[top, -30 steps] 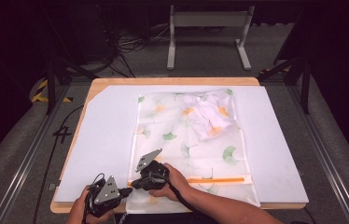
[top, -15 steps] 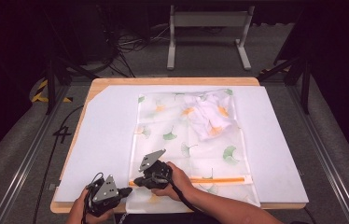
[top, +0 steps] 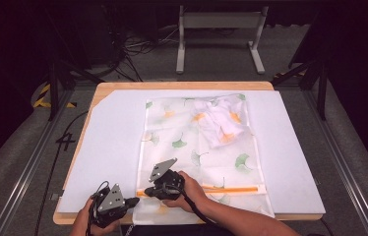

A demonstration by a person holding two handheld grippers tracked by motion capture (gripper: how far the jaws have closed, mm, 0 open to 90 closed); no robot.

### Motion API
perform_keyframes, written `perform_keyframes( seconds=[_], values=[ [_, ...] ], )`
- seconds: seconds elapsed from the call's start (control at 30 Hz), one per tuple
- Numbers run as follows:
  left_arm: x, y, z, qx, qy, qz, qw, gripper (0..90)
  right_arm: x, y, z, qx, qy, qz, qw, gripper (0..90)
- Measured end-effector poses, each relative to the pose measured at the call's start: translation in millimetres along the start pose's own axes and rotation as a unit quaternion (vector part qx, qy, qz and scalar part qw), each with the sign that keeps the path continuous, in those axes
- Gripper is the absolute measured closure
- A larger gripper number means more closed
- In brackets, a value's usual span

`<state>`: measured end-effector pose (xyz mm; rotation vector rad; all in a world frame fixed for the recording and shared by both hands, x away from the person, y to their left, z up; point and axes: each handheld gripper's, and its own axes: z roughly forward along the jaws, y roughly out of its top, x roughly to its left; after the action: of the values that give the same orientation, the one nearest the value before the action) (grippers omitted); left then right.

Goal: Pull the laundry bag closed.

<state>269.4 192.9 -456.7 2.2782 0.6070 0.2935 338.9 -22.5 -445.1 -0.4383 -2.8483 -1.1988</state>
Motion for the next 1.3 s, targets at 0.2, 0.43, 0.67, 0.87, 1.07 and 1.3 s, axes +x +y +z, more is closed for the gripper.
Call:
perform_keyframes(
  seconds=[0.2, 0.43, 0.67, 0.87, 1.07, 1.3],
  values=[
    [1.3, 0.3, 0.0, 0.001, -0.004, -0.001, 1.0000, 90.0, -0.7, -2.0, -3.7, 0.005, -0.005, -0.001, 1.0000, 90.0],
    [2.2, 1.8, -0.1, 0.007, -0.007, 0.001, 0.9999, 90.0, -1.6, -6.0, -8.1, 0.006, -0.009, -0.001, 0.9999, 90.0],
    [3.5, 2.4, -0.1, 0.009, -0.012, 0.005, 0.9999, 90.0, -3.1, -8.5, -10.4, 0.007, -0.016, 0.000, 0.9998, 90.0],
    [3.8, 3.1, -0.1, 0.011, -0.012, 0.010, 0.9998, 90.0, -3.1, -10.5, -13.1, 0.007, -0.019, 0.005, 0.9998, 90.0],
    [3.3, 2.7, -0.1, 0.010, -0.011, 0.009, 0.9999, 90.0, -4.5, -12.1, -17.0, 0.011, -0.025, -0.002, 0.9996, 90.0],
    [2.1, 2.7, -0.2, 0.011, -0.007, 0.012, 0.9998, 90.0, -5.4, -13.2, -21.8, 0.014, -0.034, 0.001, 0.9993, 90.0]
  ],
)
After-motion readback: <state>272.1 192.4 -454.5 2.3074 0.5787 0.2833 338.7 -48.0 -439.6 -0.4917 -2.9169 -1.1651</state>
